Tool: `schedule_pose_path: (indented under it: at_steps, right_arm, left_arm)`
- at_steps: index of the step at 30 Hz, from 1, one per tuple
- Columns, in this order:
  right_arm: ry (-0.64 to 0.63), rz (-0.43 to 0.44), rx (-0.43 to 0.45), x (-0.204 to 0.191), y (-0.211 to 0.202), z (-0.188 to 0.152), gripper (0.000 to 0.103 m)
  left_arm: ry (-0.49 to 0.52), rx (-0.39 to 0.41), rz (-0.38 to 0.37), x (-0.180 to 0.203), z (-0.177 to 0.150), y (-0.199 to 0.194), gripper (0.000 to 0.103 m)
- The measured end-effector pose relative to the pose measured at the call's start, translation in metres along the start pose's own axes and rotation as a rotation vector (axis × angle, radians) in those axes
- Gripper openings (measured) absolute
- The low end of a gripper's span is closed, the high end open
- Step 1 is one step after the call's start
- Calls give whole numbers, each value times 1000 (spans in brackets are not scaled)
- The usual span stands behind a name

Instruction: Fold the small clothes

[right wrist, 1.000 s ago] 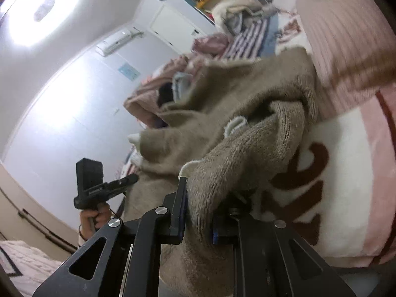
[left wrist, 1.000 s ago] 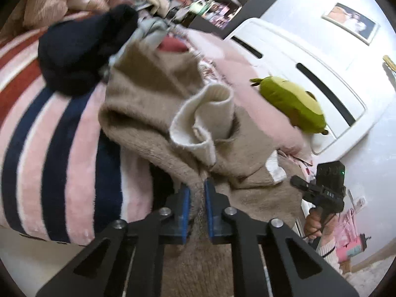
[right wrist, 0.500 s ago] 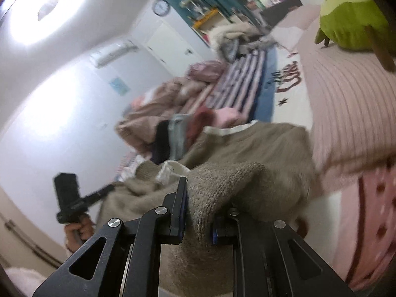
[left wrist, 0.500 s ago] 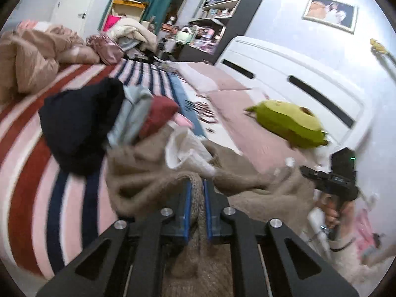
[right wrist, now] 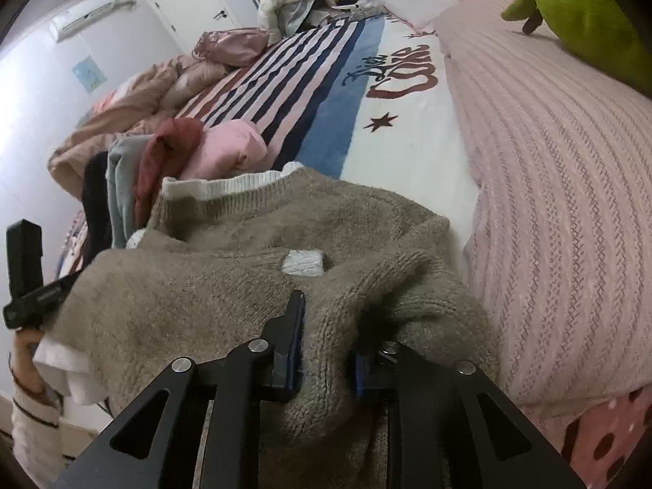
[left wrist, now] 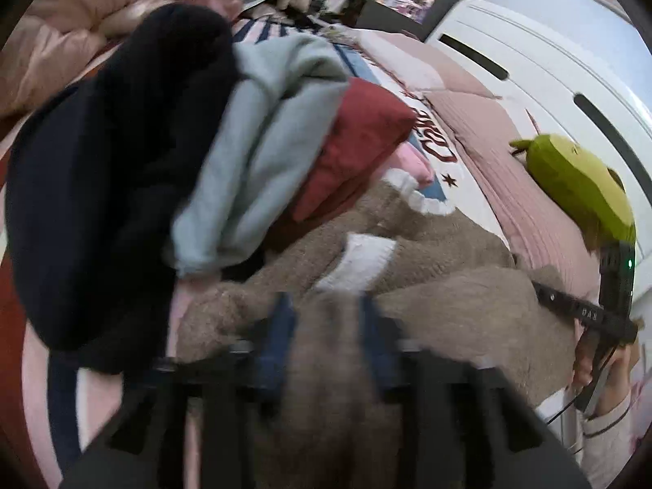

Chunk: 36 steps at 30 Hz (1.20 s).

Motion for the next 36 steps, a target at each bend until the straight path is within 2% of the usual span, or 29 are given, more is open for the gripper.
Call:
schedule_pose_path:
  at_steps: [1,2,4,6,7,11,15,18,21,23,24,25,26,27,28,30,33,36]
  right_arm:
    - [-17,18,-10,-4,-4,-2,33]
    - [-35,35,-12,-9,-9,-6,38]
    - [-74,65,-6,-18,-23,-13,59]
    - [-106,73,14,-25,-42,-24,67]
    - [-113,69,33,-26,-53,-31,70]
    - [-96,85,23,-24,-68,-55,72]
    - [-80,212,-22,-27,-65,-91,73]
    - [-83,255,-67,-29,-48,-116,77]
    - [-57,302,-81,-31,-28,-125,77]
    - [-41,328,-84,-33,-19,-125,74]
    - [-37,339,-89,-34,-16,-125,66]
    - [-35,336,-94,-35,-13,-124,52]
    - [-36,318,-97,-35,-10,-124,43]
    - [-34,313,-99,-35,-8,-125,26]
    - [-32,327,-102,-36,-9,-126,21]
    - [-46,368,-84,-44,-20,-131,18]
    - [-64,415,-38,-53,-45,-131,16]
    - [-67,459,41,-58,-78,-120,15]
  left_arm:
    - [1,7,-21,-2,-4,-7,55]
    - [9,20,-57,-3,-8,-19,59]
    - [19,51,-102,-8,-22,-46,77]
    - [37,64,-113,-10,-38,-68,84]
    - [53,66,-111,-13,-50,-79,84]
    - [64,35,-117,-24,-98,-91,86]
    - [52,-50,-118,-35,-143,-66,86]
    - [4,-80,-199,-35,-163,-43,86]
    - [-7,-56,-239,-28,-166,-30,85]
    - [6,-61,-262,-17,-164,-26,61]
    - [11,-87,-292,-8,-165,-22,40]
    - [16,-103,-296,-1,-166,-20,30]
    - [28,-107,-284,4,-166,-20,25]
    - [46,-101,-266,9,-167,-22,14]
    - [54,-94,-263,14,-168,-26,13]
    - [60,-65,-265,21,-167,-38,12]
    - [82,12,-271,32,-161,-75,11]
    - [89,102,-260,35,-138,-119,10]
Point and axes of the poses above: each gripper's, at about its wrist camera, not at the fingertips, and y roughly the way its jaws point, x to its right, z to its top, the point moved 8 cm from there along y, roughly the way its jaws point, and after that the axes turned 11 degrees about -x, right-handed, at the moved point
